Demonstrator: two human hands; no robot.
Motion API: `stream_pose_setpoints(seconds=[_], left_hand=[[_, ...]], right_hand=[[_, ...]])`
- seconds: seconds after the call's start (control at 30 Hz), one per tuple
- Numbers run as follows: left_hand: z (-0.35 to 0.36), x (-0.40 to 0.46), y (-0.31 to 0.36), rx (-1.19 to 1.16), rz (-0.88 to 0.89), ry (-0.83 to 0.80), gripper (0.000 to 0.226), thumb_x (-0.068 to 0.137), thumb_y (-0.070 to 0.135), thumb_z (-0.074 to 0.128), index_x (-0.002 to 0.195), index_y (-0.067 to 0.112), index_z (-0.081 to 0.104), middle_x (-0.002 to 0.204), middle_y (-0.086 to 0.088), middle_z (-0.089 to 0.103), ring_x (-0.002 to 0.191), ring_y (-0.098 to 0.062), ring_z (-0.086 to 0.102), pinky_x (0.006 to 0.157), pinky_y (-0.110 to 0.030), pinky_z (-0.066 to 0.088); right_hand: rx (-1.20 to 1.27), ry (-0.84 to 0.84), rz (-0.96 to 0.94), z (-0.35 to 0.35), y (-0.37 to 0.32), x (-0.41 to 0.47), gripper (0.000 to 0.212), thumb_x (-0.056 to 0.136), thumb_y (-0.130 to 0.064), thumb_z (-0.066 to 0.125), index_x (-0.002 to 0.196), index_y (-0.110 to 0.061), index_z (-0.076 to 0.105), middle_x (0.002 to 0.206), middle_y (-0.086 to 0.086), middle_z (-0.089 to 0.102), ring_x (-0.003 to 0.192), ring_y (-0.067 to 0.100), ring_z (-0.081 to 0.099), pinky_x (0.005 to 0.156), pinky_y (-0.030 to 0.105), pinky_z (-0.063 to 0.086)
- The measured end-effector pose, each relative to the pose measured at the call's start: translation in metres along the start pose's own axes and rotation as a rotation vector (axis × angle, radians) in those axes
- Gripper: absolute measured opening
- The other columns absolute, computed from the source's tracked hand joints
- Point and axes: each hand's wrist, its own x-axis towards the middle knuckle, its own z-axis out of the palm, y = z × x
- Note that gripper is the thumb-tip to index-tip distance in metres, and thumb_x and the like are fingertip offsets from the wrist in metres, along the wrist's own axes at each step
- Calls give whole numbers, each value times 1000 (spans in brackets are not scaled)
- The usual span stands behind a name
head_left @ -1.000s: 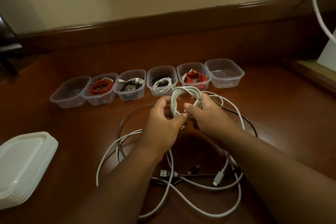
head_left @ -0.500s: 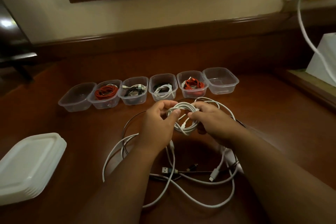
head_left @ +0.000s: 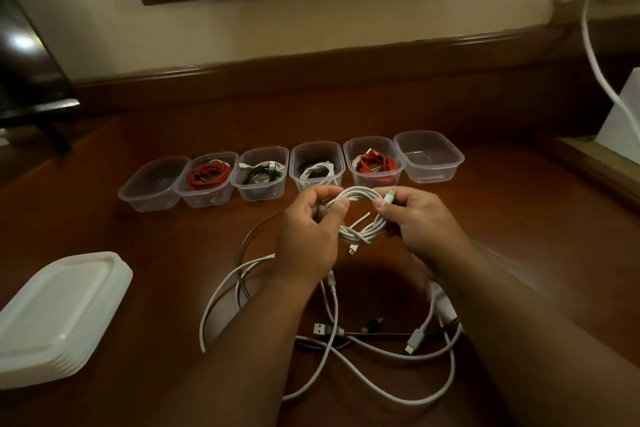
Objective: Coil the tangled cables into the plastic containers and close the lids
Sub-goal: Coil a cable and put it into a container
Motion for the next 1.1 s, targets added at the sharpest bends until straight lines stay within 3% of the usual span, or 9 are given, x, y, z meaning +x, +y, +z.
stream_pose_setpoints(seconds=[0.1, 0.17, 0.27, 0.37, 0.5, 0.63, 0.77, 0.87, 1.1], left_hand=[[4, 0, 0, -2, 8, -6, 12, 97, 25, 62, 108, 25, 66, 86, -13, 68, 77, -33, 64, 69, -47, 57], [5, 0, -2, 38, 14, -10, 12, 98, 25, 60, 109, 26, 65, 87, -10, 68, 73, -21, 64, 67, -40, 56], [5, -2, -5, 79, -2, -49, 16, 101, 23, 54, 111, 30, 64, 96, 4, 70, 86, -2, 67, 73, -23, 56], [10, -3, 2, 199, 38, -83, 22, 101, 23, 55, 120, 30, 62, 106, 16, 63, 92, 11, 59, 70, -4, 46], [27, 10, 20, 309, 160, -73, 26, 97, 17, 60, 122, 24, 62, 105, 16, 58, 92, 9, 54, 71, -1, 42], [48, 39, 31, 437, 222, -147, 23, 96, 16, 59, 117, 19, 66, 106, 9, 60, 86, 1, 56, 71, -10, 47], [77, 73, 22, 615, 259, -263, 25, 95, 24, 60, 118, 19, 66, 109, 2, 62, 91, -8, 57, 83, -34, 55], [98, 94, 11, 829, 296, -362, 37, 96, 30, 56, 131, 21, 59, 127, 0, 59, 110, -15, 55, 93, -37, 51], [124, 129, -6, 1150, 508, -497, 53, 95, 40, 54, 146, 27, 45, 152, 1, 44, 139, -21, 38, 110, -47, 34]], right_hand=[[17, 23, -15, -3, 2, 3, 18, 97, -14, 59, 102, -22, 74, 81, 2, 70, 78, 19, 63, 80, 40, 55], [-25, 30, -2, -2, 4, 4, 18, 98, -16, 58, 106, -21, 73, 86, 3, 70, 83, 19, 65, 83, 42, 56], [-125, 66, -2, -4, 5, 4, 18, 99, -19, 57, 110, -22, 70, 92, 0, 70, 88, 18, 67, 85, 43, 58], [-38, 184, -10, -10, 0, 1, 16, 101, -22, 52, 103, -23, 68, 94, 5, 71, 88, 21, 68, 79, 40, 59], [-60, 269, -46, -22, -14, 5, 16, 100, -24, 55, 109, -15, 66, 96, 4, 70, 90, 20, 68, 73, 34, 59], [-159, 318, -81, -49, -29, 19, 5, 97, -20, 61, 99, -20, 65, 89, -4, 67, 81, 8, 65, 62, 20, 53], [-393, 349, -105, -80, -31, 47, 4, 94, -22, 65, 97, -19, 68, 89, -5, 66, 80, 11, 60, 76, 35, 54], [-667, 370, -62, -101, -25, 83, 22, 92, -32, 68, 110, -20, 71, 99, -7, 65, 96, 16, 60, 85, 36, 52], [-1043, 432, -59, -123, -28, 160, 32, 93, -47, 62, 117, -26, 66, 117, 2, 65, 117, 27, 49, 95, 42, 41]])
